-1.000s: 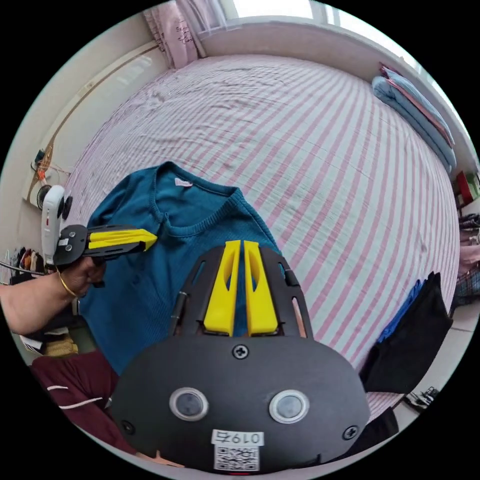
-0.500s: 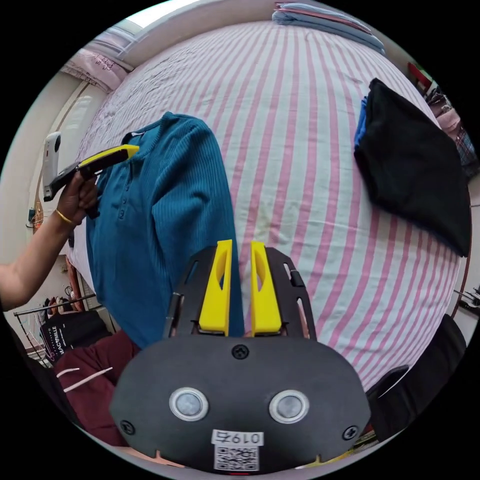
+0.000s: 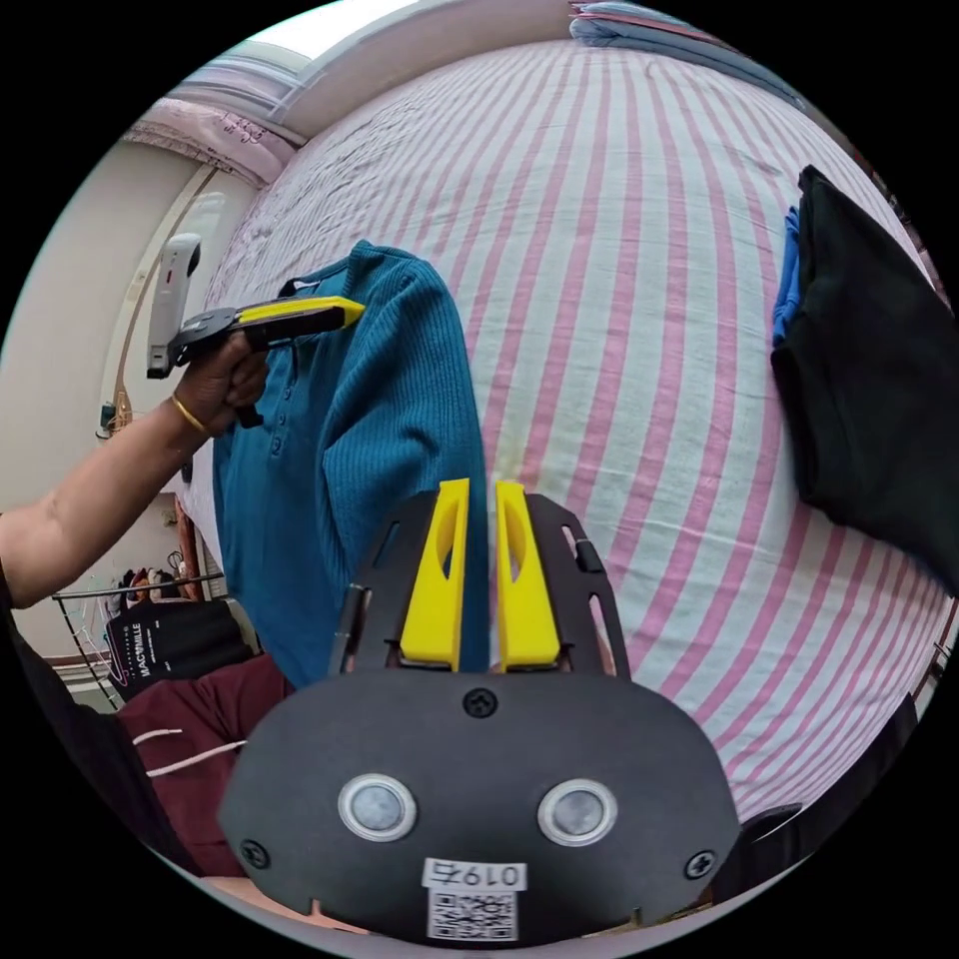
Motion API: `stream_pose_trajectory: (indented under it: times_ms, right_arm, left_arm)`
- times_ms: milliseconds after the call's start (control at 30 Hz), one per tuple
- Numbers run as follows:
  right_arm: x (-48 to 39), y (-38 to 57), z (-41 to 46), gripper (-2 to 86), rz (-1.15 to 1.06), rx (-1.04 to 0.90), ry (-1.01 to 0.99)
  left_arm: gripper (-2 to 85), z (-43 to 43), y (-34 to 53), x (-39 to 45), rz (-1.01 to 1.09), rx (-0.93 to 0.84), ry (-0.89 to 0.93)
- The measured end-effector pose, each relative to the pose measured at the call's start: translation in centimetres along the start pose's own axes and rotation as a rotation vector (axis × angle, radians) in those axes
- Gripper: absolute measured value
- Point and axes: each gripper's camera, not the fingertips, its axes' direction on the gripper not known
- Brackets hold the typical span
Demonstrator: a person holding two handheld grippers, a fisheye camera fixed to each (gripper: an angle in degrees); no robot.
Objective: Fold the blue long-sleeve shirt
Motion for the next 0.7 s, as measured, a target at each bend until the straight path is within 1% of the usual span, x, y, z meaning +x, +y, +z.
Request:
stream_pose_trajectory:
  times_ms: [133, 167, 200, 233, 267, 367, 433, 600, 667, 700]
  right_arm:
    - [1.4, 1.1, 0.8, 4.9, 0.013, -0.006, -0.021]
    - [1.9, 1.1, 1.0, 3.3, 0.021, -0.009, -0.042]
    - [2.6, 1.1, 1.0, 0.8, 0.022, -0.016, -0.077]
    - [2.8, 1.1, 1.1, 0.4, 0.011, -0.024, -0.122]
    - [3.3, 1.0, 1.3, -0.3, 0.003, -0.040, -0.207]
    - [3.7, 1.0, 1.1, -0.8, -0.034, -0.042, -0.135]
    - [4.5, 1.0, 0.2, -0.9, -0.023, -0.007, -0.115]
    - [7.3, -0.2, -3.8, -0.9, 0.007, 0.122, 0.050]
    - [7.9, -1.3, -3.9, -0.7, -0.017, 0.103, 0.082]
    - [7.8, -2.1, -3.2, -0.6, -0.049, 0.060, 0.109]
  left_arm:
    - [0.7, 0.6, -0.4, 0.4, 0.006, 0.004, -0.007]
    - [0.7, 0.7, -0.4, 0.4, 0.006, 0.004, -0.007]
    - [0.7, 0.9, -0.6, 0.4, 0.004, 0.002, -0.006]
    - [0.7, 1.1, -0.8, 0.5, 0.004, -0.002, -0.006]
    - [0.7, 1.2, -0.9, 0.5, 0.005, -0.005, -0.006]
    - [0.7, 1.6, -1.2, 0.6, 0.007, -0.009, -0.005]
    - [0.8, 1.8, -1.4, 0.6, 0.005, -0.006, -0.004]
    - [0.8, 2.2, -1.7, 1.1, 0.007, -0.006, -0.025]
    - [0.8, 2.4, -1.8, 1.1, -0.003, -0.003, -0.028]
    - [0.8, 2.6, -1.8, 1.1, -0.014, -0.002, -0.027]
